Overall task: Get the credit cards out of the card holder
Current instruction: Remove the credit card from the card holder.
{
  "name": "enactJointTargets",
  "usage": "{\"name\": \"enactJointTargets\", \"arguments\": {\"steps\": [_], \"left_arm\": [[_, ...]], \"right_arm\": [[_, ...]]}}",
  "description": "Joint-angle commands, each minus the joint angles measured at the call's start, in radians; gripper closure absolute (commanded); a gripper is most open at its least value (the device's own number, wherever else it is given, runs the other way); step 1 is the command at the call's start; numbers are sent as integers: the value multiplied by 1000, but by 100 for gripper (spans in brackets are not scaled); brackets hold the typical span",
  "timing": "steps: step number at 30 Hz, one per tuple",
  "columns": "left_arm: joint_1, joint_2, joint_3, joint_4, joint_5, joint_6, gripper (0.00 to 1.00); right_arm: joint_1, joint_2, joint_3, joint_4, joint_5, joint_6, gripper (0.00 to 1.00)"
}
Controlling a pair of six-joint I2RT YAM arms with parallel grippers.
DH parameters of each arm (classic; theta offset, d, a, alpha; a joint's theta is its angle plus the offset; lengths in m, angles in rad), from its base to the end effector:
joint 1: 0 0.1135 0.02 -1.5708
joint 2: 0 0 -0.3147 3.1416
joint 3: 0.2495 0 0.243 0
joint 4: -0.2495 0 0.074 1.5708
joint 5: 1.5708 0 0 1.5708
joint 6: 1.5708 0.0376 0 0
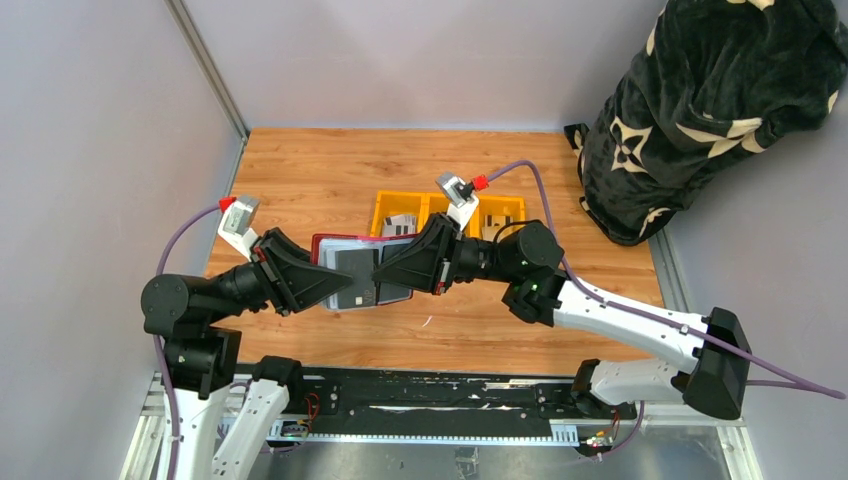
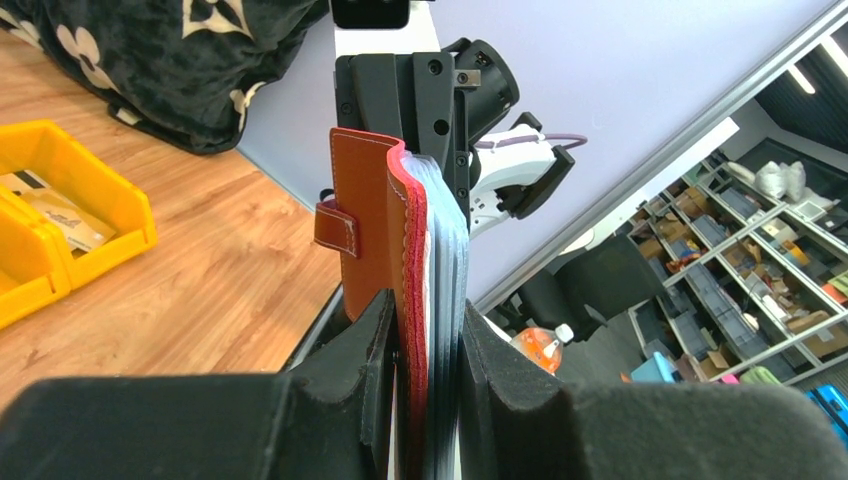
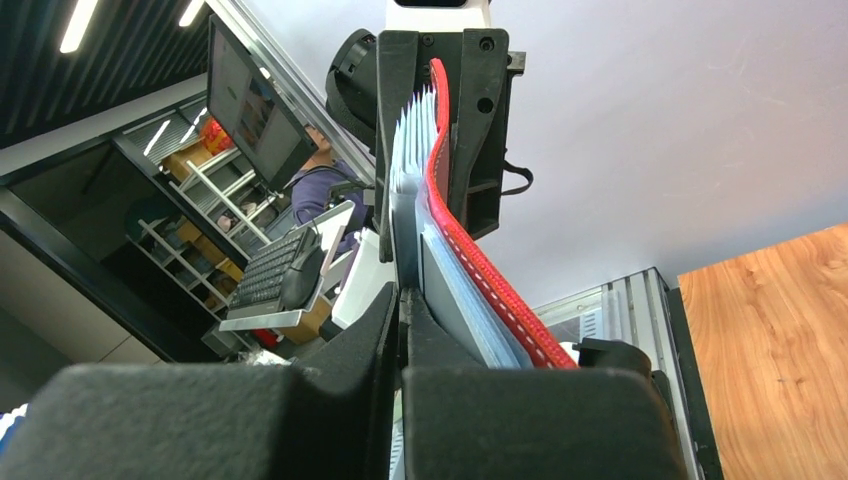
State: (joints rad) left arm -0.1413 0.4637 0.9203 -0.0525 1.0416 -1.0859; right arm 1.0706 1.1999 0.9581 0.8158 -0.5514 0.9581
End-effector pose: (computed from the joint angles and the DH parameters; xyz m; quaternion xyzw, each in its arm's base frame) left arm 0.0043 -0.0334 0.4485 0.1525 0.6144 -0.6409 0.4341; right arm 0.0968 0.2183 0.4662 -0.2646 0.4458 0.7864 0.3359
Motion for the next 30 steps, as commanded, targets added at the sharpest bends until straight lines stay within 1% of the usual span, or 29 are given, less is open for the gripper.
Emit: {"name": "enactJointTargets", "arguments": {"steps": [1,5,8,15,18,20,24,27,30], "left_arm": [[-4,-13,32,14,16,-4,95],[-4,-12,41,8,14,-4,93],[-4,-8,50,-6,7,-3,84],[-4,-7,62,-17,9,-2,79],[-4,-4,75,-26,8,1,73],[-4,-3,77,-33,6,9,72],[-4,-2,76,-86,-6,38,65],[-4,-3,76,-89,-11,46,65],[-4,2,78,-98,-18,53,71]], "right_arm": [[-9,-3,6,86,4,21,100],[-15,-39,-26,98,18,20,100],[-17,-65,-47,105,38,17,100],[-17,-74,-71,124,44,16,100],[-17,-79,-76,123,53,10,100],[-16,-77,-66,117,48,8,100],[-15,-63,-59,116,41,11,100],[-12,-60,-58,100,40,6,100],[2,-44,-14,3,29,-37,81]]}}
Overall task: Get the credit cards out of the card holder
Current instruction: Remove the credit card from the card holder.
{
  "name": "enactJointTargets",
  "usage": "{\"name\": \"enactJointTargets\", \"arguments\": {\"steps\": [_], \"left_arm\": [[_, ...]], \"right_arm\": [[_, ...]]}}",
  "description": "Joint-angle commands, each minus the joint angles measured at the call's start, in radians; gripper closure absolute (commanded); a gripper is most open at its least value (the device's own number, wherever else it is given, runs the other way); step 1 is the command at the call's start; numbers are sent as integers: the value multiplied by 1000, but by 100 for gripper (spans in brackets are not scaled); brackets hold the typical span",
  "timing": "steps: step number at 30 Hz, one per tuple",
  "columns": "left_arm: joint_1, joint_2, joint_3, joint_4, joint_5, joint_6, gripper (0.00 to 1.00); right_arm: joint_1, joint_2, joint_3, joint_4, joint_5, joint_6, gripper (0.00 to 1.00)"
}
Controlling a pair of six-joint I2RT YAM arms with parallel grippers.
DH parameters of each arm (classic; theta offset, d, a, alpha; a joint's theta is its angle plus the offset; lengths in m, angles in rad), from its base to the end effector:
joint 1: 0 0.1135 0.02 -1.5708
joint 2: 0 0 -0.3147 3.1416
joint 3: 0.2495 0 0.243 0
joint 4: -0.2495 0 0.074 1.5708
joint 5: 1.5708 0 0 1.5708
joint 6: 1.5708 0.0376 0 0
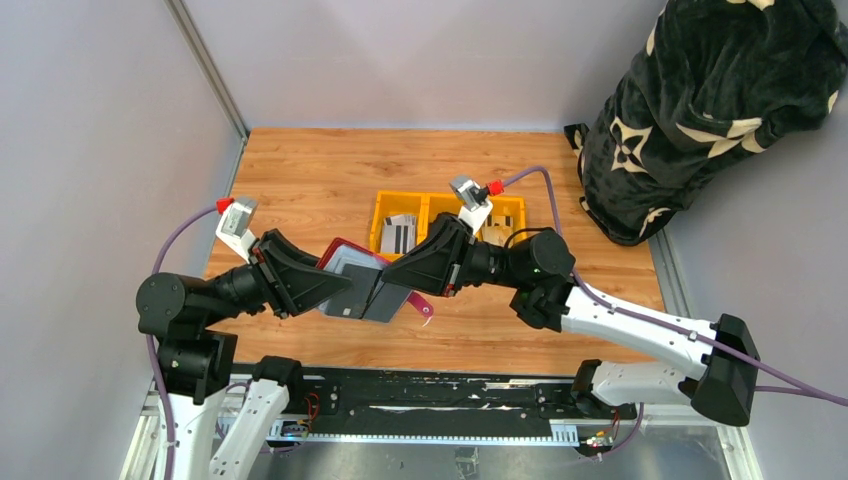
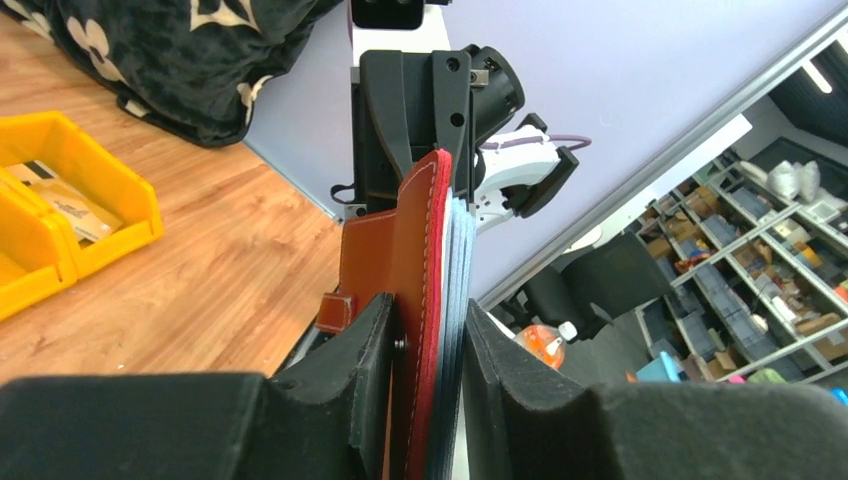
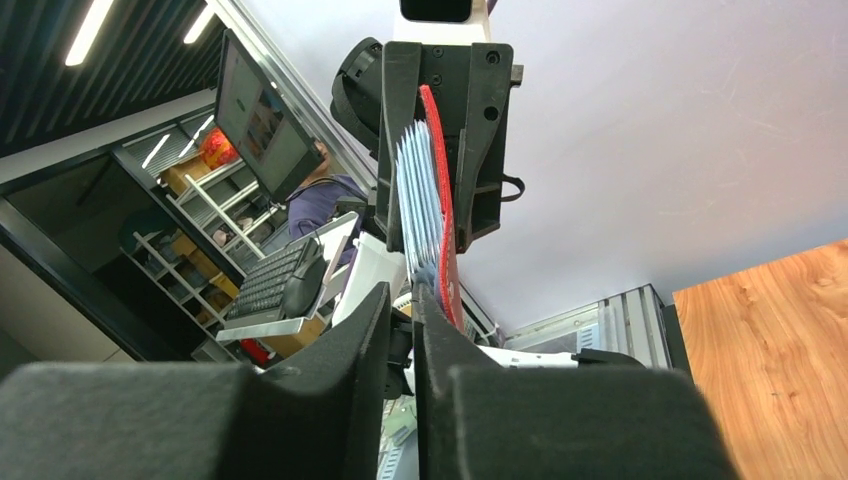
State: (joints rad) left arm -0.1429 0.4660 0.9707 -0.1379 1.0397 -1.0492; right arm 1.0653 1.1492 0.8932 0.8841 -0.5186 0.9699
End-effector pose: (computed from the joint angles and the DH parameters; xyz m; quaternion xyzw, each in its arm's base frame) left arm -0.0018 -0.0325 0.4547 0.1529 0.6211 -0.6344 0.4341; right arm 0.0905 0.2020 0.4617 -0.2491 0.4275 0.7939 0.3534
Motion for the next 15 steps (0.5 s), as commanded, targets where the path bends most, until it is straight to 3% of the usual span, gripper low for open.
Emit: {"name": "enactJointTargets", "arguments": {"steps": [1,5,11,15], "left_arm": [[-3,0,27,-11,-18,16,73],[-3,3,27,-6,-31,25,99],[-3,5,37,-26,-67,51,100],[-3,10,43,-24,-85,45,100]], "right_arm": [[13,9,58,-92,4,-63,80],[20,17,46,-109,26,-77,70],[33,17,54,-194,46,-120,57],[40,24,47,-205,64,-121,56]]}}
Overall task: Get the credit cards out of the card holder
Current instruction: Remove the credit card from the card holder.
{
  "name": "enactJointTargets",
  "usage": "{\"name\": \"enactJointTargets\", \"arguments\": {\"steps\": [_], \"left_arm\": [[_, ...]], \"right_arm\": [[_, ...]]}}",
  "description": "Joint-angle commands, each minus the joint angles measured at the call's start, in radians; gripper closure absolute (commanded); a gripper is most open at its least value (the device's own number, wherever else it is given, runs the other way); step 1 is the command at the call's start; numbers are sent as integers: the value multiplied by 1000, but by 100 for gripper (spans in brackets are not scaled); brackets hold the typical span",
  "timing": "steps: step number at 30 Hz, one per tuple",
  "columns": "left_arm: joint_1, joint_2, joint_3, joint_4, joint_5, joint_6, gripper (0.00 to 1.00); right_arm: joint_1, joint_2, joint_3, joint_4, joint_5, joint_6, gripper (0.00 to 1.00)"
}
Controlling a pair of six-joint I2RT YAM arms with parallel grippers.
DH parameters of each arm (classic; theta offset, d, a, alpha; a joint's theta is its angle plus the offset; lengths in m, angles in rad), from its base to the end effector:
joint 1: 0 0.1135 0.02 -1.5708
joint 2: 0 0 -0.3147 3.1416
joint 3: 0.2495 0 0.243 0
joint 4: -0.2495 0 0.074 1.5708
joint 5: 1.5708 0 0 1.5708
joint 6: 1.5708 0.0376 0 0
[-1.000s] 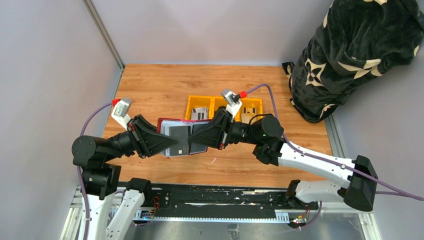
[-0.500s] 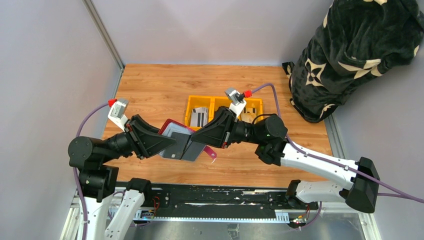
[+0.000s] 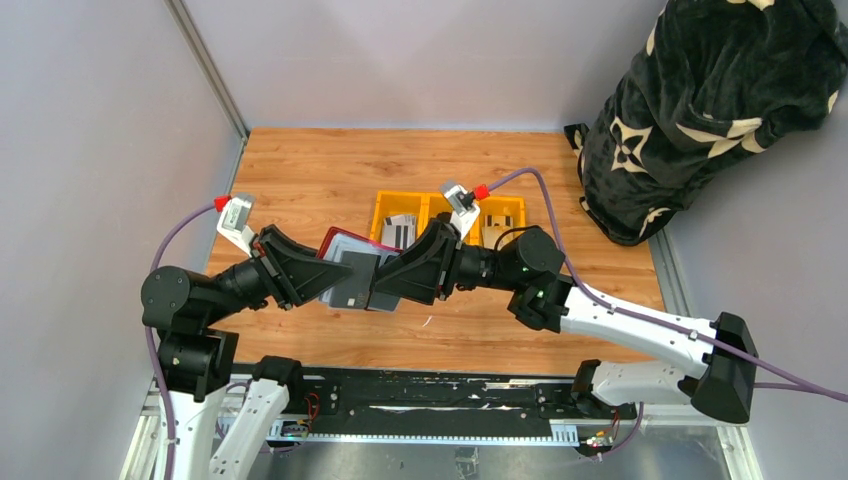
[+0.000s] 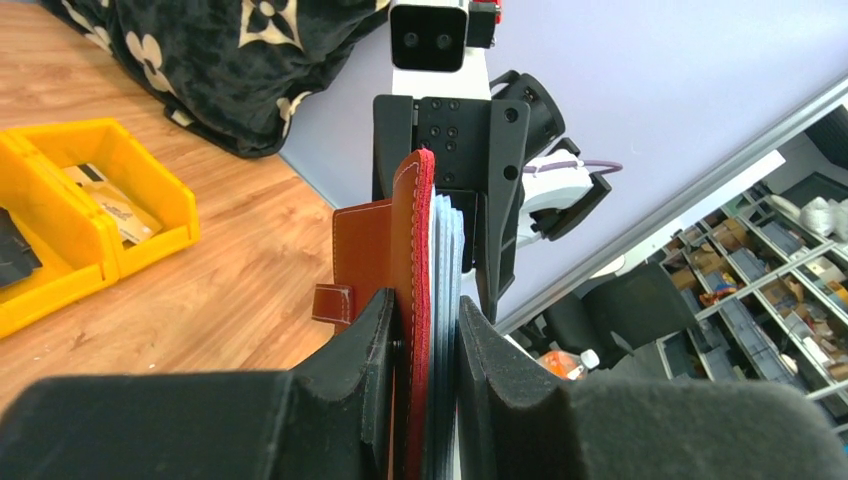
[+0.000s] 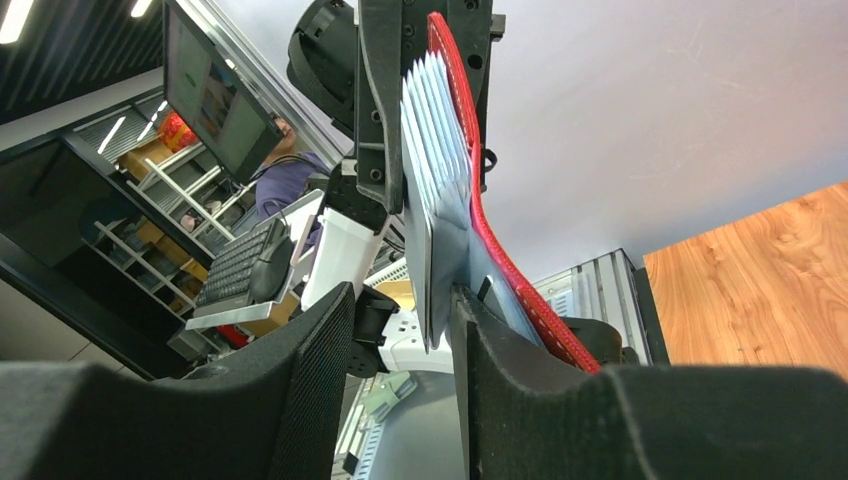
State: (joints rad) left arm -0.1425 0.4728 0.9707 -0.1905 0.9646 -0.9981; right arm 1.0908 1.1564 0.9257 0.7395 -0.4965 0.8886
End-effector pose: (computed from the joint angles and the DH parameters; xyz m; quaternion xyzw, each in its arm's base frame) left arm 0.0045 -0.0319 0.4509 0.1235 0.6313 -0.6165 0.4539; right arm 0.0902 0.2121 0.4583 -0.2603 0.4670 0.7670 0.3548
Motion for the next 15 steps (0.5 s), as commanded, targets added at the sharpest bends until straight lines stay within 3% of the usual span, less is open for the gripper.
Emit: {"name": "enactJointTargets", "arguments": {"steps": [1,5,8,11,15], "left_arm": [[-3,4,42,30,-11,-7,100],[-3,3,38,28,-19,-11,100],[-3,-5,32,-9,-26,12,99],[-3,-16,24,-25,-15,19,87],[-3,-28,19,-28,9,14,78]], "right_arm": [[18,25,18,-55,40,-38,56],[26,67,37,-4,23,-8,58],[24,95,75,-3,19,-1,71],[22,101,94,-26,28,-8,85],[6,65,62,-23,56,-9,99]]}}
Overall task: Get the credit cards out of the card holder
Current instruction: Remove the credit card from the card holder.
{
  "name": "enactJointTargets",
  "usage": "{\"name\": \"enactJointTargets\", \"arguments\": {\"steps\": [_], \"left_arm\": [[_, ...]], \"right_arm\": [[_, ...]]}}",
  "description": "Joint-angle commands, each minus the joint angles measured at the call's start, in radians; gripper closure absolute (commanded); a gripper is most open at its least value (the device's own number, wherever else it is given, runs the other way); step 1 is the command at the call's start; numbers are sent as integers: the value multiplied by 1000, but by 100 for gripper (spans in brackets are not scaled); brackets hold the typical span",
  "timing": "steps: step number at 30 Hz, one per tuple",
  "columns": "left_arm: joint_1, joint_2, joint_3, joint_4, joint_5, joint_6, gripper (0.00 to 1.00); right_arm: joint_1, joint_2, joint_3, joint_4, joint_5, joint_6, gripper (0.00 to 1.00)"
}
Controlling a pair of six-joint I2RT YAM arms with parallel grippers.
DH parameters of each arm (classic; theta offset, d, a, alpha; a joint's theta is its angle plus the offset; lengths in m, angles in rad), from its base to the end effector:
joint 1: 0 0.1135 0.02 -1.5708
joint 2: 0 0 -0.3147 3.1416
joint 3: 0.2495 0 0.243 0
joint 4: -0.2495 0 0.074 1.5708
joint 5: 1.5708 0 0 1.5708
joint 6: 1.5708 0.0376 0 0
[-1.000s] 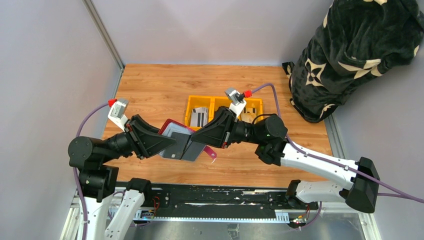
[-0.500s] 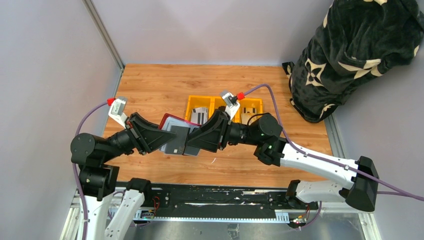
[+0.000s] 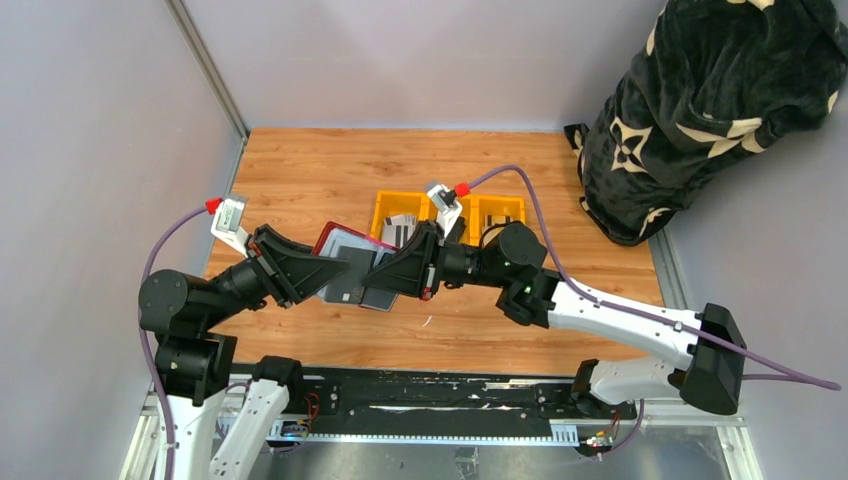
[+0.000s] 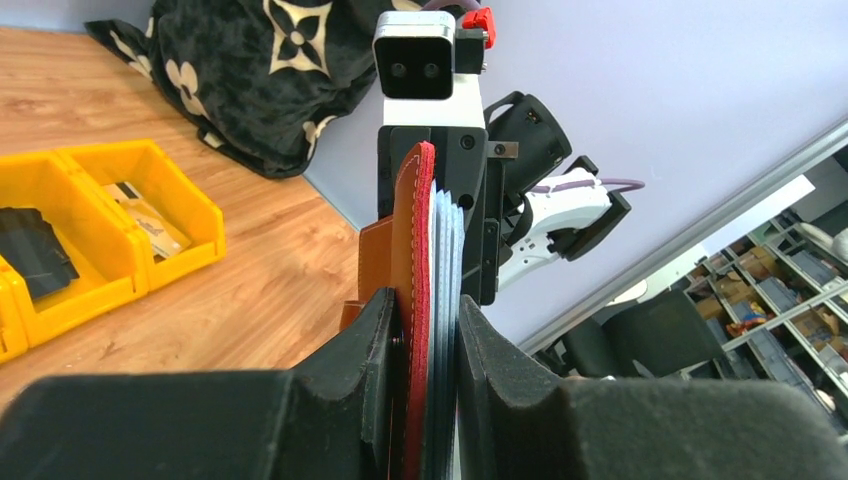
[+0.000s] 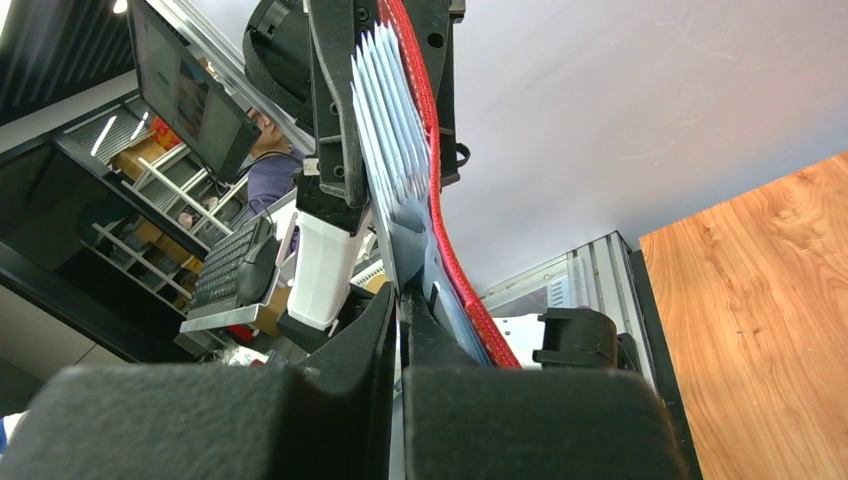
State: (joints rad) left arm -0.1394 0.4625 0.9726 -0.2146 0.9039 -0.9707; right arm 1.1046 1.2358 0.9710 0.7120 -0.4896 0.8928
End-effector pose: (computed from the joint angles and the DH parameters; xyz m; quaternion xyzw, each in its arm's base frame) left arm 0.0034 -0.0303 0.4496 0.1048 0.6316 -0.6019 0.4773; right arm 0.0993 0.2368 0.4533 -0.2586 0.4923 0.7602 0.3360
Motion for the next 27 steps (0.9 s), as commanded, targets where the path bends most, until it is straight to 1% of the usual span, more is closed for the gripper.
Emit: {"name": "enactJointTargets", "arguments": {"steps": [1,8,15,18,23,27], "left_arm": [[-6,-19,14,-3,76,-17,76],[-6,-19,-6,48,110,-82,71],[-6,-16,1,66,140,-112,73],[-6,-16,-1,70,144,-114,78],[-6,-10,-3,80,139,-111,95],[-6,-6,1,89,138,-114,99]], "right_arm": [[-15,-30,7,6,55,-11,100],[-36,-73,-43,50,66,12,100],[-64,-103,-111,159,73,71,100],[-65,-103,-108,165,63,72,100],[-65,-101,-105,171,40,75,100],[-64,-106,-116,179,14,79,100]]}}
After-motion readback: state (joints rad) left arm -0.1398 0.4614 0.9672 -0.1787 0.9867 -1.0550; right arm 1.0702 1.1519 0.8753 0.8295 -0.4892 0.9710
